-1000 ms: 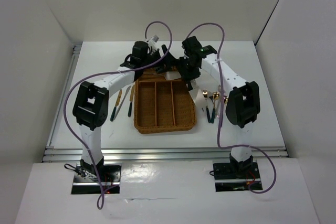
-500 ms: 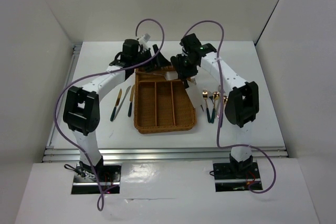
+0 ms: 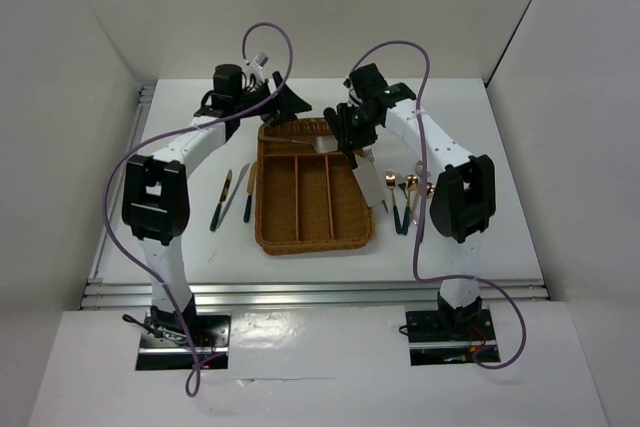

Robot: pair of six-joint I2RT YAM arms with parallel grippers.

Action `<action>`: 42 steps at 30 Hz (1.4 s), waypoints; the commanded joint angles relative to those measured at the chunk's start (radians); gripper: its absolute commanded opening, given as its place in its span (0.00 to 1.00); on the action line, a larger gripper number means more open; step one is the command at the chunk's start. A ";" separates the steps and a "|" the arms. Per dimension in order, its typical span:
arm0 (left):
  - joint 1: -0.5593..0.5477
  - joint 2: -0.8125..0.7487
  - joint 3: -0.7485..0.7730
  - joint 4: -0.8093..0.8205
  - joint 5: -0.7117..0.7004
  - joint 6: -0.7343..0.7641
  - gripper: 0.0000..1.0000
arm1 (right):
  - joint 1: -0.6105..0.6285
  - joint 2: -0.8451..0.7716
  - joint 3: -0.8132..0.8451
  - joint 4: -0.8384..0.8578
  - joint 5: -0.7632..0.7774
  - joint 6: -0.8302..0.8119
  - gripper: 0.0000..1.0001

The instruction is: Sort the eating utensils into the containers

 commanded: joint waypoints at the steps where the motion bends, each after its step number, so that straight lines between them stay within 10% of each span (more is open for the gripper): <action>1: -0.056 0.018 0.041 0.006 -0.069 -0.016 0.88 | 0.028 -0.058 0.032 0.044 -0.009 0.011 0.00; 23: -0.168 0.082 0.009 0.094 -0.376 -0.194 0.60 | 0.085 0.031 0.158 0.015 -0.008 0.030 0.00; 28: -0.178 0.100 0.023 0.103 -0.376 -0.212 0.28 | 0.094 0.040 0.169 0.015 -0.007 0.030 0.00; 29: -0.178 0.100 0.023 0.103 -0.367 -0.223 0.04 | 0.094 0.040 0.169 0.015 0.005 0.030 0.00; 35: -0.178 0.090 0.014 0.103 -0.405 -0.235 0.00 | 0.094 0.061 0.169 0.001 0.014 0.041 0.01; 42: -0.076 0.053 -0.083 0.202 -0.439 -0.398 0.00 | 0.094 0.017 0.189 -0.046 0.074 0.041 0.88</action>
